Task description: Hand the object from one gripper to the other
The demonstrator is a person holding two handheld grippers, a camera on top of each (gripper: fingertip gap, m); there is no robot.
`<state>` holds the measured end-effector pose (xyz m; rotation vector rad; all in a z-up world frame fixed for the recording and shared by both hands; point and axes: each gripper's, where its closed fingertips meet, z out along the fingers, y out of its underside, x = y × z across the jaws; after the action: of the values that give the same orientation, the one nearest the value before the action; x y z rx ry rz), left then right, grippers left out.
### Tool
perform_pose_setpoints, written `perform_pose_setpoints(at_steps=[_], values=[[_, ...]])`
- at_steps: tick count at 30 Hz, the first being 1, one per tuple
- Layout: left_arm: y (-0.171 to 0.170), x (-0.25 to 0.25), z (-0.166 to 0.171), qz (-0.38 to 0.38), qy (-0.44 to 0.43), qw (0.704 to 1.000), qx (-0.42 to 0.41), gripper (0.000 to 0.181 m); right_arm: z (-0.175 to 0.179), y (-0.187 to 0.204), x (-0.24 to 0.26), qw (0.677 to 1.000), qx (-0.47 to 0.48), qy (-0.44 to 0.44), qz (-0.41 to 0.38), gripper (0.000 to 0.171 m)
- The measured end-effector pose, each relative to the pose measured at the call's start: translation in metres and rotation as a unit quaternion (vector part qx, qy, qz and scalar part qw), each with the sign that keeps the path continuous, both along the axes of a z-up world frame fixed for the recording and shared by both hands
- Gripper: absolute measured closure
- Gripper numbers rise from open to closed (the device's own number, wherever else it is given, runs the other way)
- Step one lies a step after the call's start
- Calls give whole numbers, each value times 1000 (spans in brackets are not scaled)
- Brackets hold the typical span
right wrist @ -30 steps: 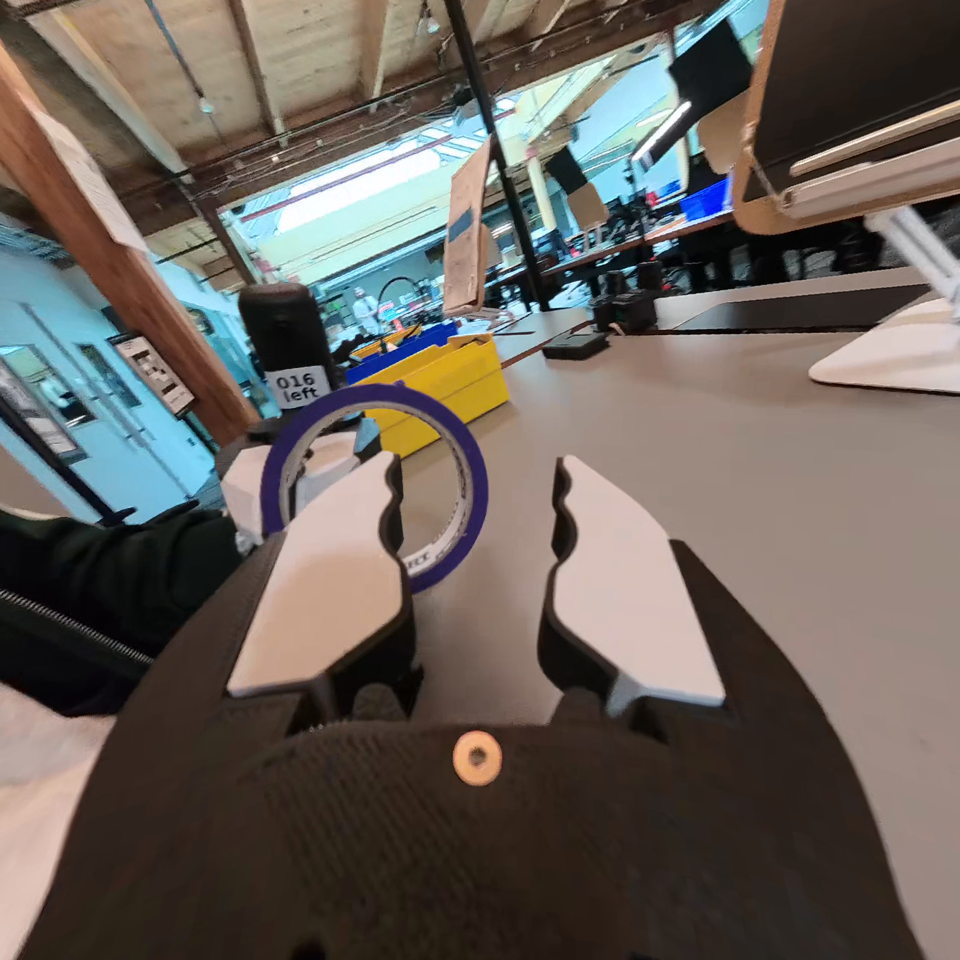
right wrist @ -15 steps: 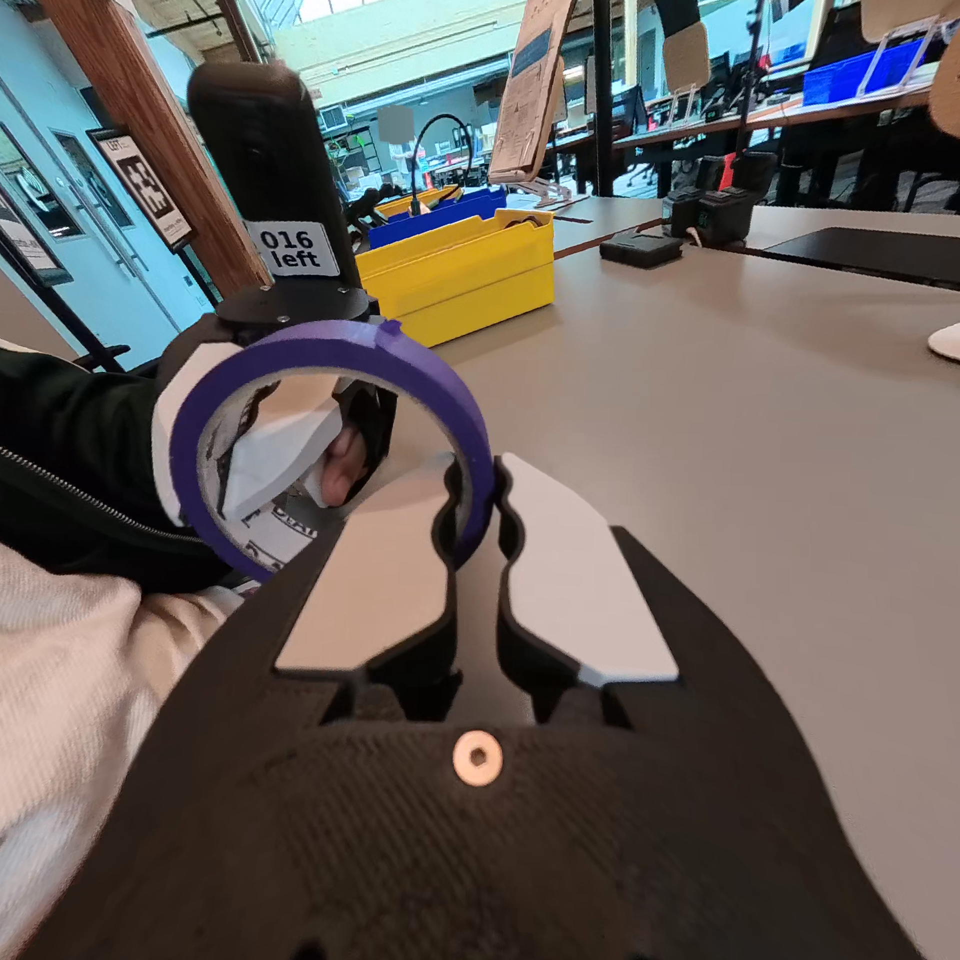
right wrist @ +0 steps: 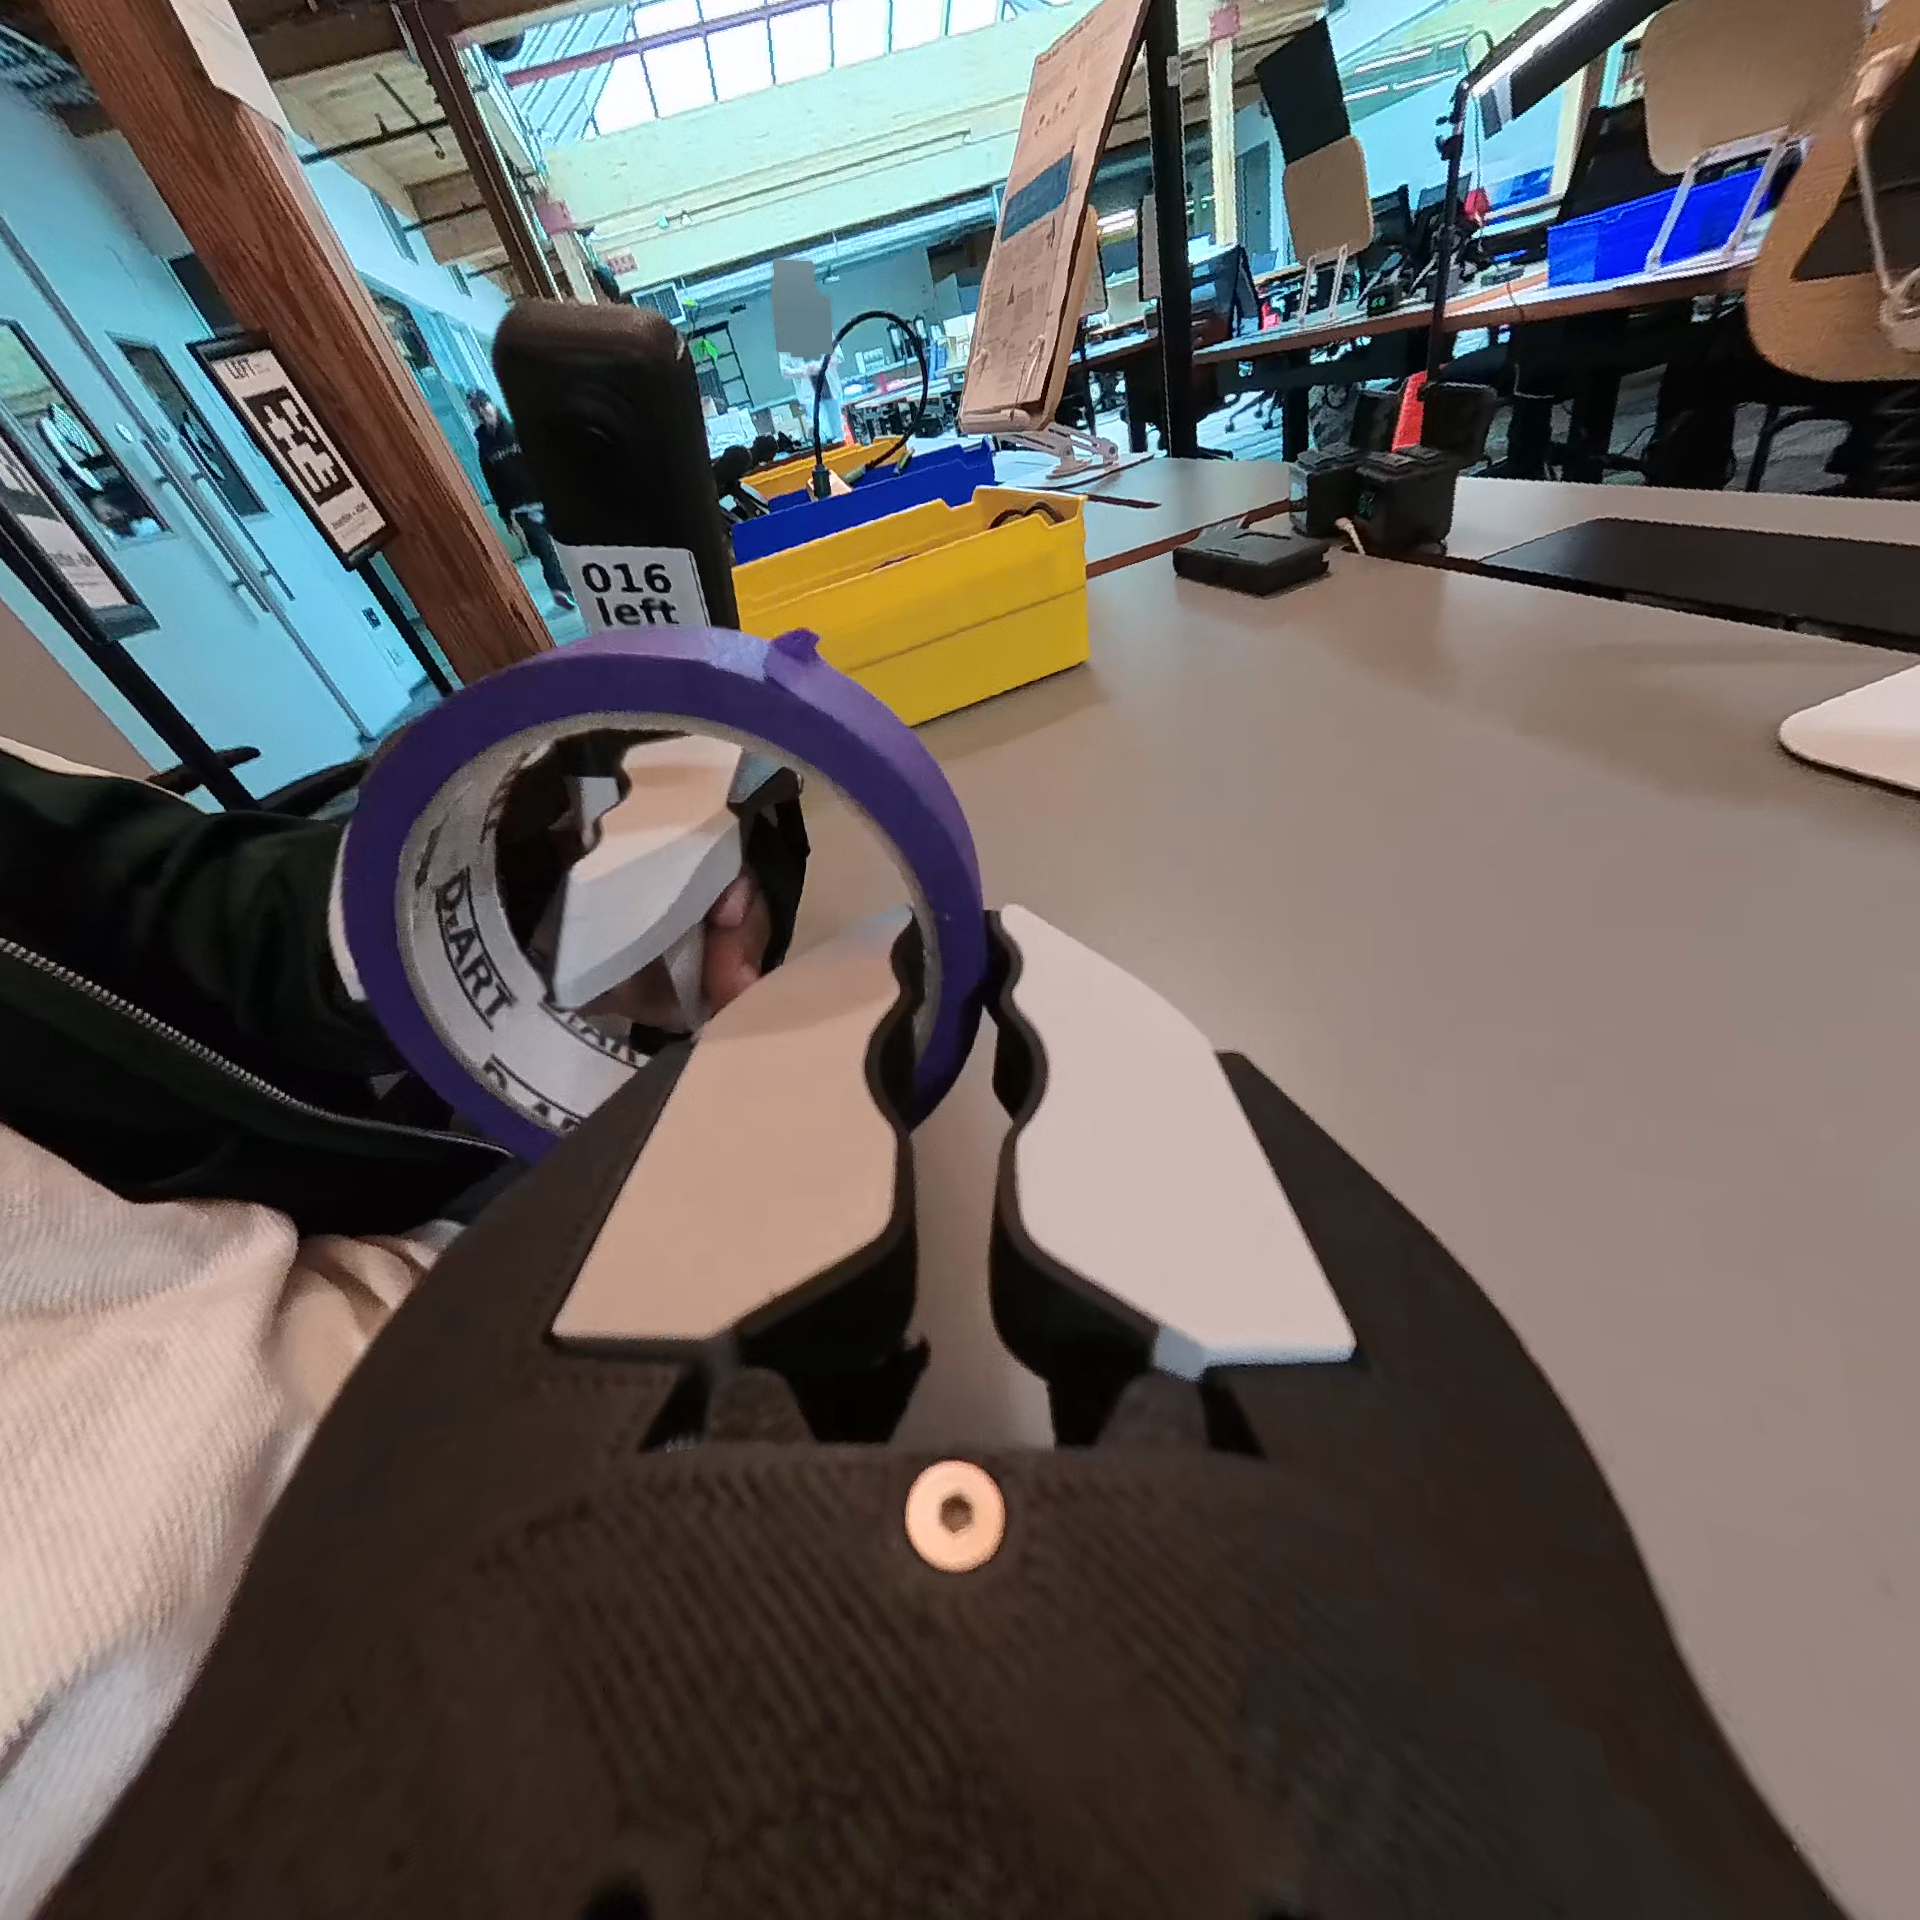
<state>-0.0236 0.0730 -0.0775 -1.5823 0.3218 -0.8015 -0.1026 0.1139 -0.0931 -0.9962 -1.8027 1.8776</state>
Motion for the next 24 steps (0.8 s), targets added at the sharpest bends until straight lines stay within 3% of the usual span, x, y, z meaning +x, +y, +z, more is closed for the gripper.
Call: perform_pose_setpoints(at_steps=[5,17,24], values=[[1,-11,6,22,-28,999,14,142,4,7,-1,998,-57,-18,3,161],[11,-20,-7,65,-7,998,2,120,13,27,-4,986,-162,-34,-2,161],[21,-33,-10,111,-38,993,-10,80,17,20,0,988,-154,-20,12,161]])
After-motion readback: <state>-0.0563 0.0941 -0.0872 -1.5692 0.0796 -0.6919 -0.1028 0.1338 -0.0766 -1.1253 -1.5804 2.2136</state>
